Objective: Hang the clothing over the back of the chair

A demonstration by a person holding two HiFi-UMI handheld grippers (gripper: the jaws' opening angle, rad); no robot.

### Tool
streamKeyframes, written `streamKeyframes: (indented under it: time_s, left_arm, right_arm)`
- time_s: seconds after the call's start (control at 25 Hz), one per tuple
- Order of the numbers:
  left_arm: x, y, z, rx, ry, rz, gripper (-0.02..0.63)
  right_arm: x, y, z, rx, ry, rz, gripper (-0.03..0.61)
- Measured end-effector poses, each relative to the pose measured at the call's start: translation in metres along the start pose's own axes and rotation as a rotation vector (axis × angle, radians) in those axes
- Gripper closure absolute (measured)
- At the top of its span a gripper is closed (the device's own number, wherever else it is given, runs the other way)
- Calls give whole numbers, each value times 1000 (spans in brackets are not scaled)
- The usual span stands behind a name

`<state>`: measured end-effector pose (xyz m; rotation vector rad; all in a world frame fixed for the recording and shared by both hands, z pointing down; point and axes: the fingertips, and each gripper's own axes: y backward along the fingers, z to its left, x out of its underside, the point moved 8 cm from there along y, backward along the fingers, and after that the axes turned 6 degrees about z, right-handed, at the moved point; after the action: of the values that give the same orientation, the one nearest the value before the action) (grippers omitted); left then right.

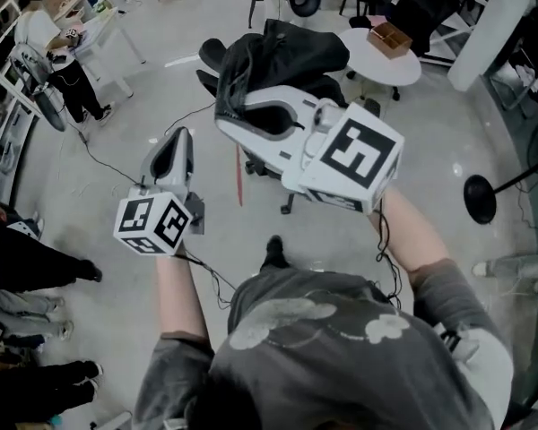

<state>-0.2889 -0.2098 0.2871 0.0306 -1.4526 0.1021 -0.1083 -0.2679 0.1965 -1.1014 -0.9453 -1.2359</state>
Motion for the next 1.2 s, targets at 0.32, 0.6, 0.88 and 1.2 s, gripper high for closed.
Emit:
streamKeyframes:
  time_s: [0.32, 0.6, 0.88, 1.2]
  left_arm:
    - [9, 49, -17, -49, -1, 5, 612]
    - [27, 86, -30, -92, 21, 30, 613]
    - [39, 105, -44, -120, 37, 78, 612]
    - [52, 107, -46, -83, 40, 108, 613]
  right_arm:
    - [9, 7, 72, -151, -5, -9, 584]
    - [33, 10, 129, -242, 7, 14, 584]
    - [61, 19, 141, -235, -83, 25, 584]
    - [108, 21, 146, -106, -173, 67, 581]
